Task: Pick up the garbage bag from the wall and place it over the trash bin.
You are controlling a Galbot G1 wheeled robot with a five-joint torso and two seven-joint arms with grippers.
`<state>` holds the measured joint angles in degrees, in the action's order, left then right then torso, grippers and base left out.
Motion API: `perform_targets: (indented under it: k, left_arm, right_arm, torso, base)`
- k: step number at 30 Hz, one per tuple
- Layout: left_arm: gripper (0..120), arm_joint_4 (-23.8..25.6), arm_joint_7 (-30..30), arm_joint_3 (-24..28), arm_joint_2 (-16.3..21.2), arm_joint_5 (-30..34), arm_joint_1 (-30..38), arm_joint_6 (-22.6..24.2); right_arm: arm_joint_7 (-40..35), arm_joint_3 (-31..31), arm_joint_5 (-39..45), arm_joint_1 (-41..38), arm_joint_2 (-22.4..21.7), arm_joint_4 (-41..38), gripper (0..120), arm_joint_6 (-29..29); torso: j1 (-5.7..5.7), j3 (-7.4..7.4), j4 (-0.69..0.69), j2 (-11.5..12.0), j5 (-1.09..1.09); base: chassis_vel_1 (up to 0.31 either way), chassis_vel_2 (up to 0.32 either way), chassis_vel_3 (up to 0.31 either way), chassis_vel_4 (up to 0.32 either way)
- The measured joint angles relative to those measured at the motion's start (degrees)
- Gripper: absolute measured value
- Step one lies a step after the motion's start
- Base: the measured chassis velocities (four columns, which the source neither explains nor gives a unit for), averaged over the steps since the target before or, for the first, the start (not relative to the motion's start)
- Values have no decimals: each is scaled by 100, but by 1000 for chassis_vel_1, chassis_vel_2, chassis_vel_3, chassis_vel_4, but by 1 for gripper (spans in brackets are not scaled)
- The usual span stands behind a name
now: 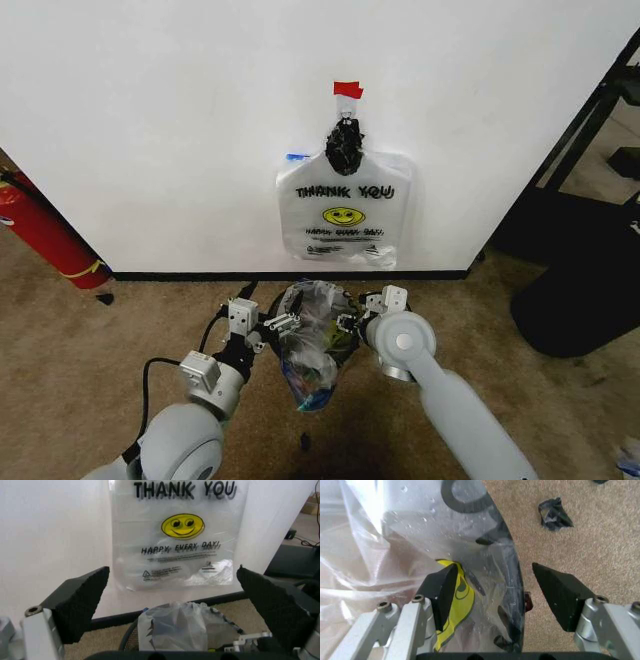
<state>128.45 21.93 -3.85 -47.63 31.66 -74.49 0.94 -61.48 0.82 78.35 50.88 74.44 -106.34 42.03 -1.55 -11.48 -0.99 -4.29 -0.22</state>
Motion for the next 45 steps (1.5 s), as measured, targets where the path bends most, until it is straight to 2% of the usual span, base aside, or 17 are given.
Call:
perform_targets:
  k: [2,5,6,9,14,15,18,27,36,45]
  left_arm:
    - [100,6,2,1,-2,0,0,0]
    - [100,24,7,1,6,0,2,-2]
    - [100,31,11,1,12,1,1,-2]
    - [100,36,16,1,19,3,-7,-3]
    - [100,34,21,19,15,11,0,-4]
    - [100,34,21,19,15,11,0,-4]
    - [100,35,24,22,12,14,1,-4]
    - [100,20,33,41,-3,36,-19,-4]
    - [100,62,31,55,2,28,-43,10]
    - [100,420,-36,151,233,140,16,212]
  right_arm:
    - [1,0,-15,1,15,22,58,0]
    - [8,0,-30,2,24,62,47,-1]
    - [15,0,-31,3,19,65,40,-1]
    - [23,0,-31,11,20,65,34,-2]
    - [9,-25,-41,4,91,66,12,-2]
    - [9,-25,-41,4,91,66,12,-2]
    - [-33,-30,-69,4,95,56,0,-3]
    - [10,108,-106,48,104,41,0,-8]
    - [589,481,-325,411,198,-287,0,-74]
    - [1642,870,-1458,947,257,-719,0,-582]
  torso:
    - [0,0,0,0,0]
    - [0,0,0,0,0]
    - [0,0,0,0,0]
    - [0,0,0,0,0]
    - [0,0,0,0,0]
    - [0,0,0,0,0]
    - [0,0,0,0,0]
    - [1,0,0,0,0]
    - [1,0,0,0,-1]
    - [1,0,1,0,-1]
  base:
    - [0,0,0,0]
    - [0,0,0,0]
    - [0,0,0,0]
    - [0,0,0,0]
    - [0,0,0,0]
    - [0,0,0,0]
    - [0,0,0,0]
    - [0,0,0,0]
    - [0,0,0,0]
    - [0,0,0,0]
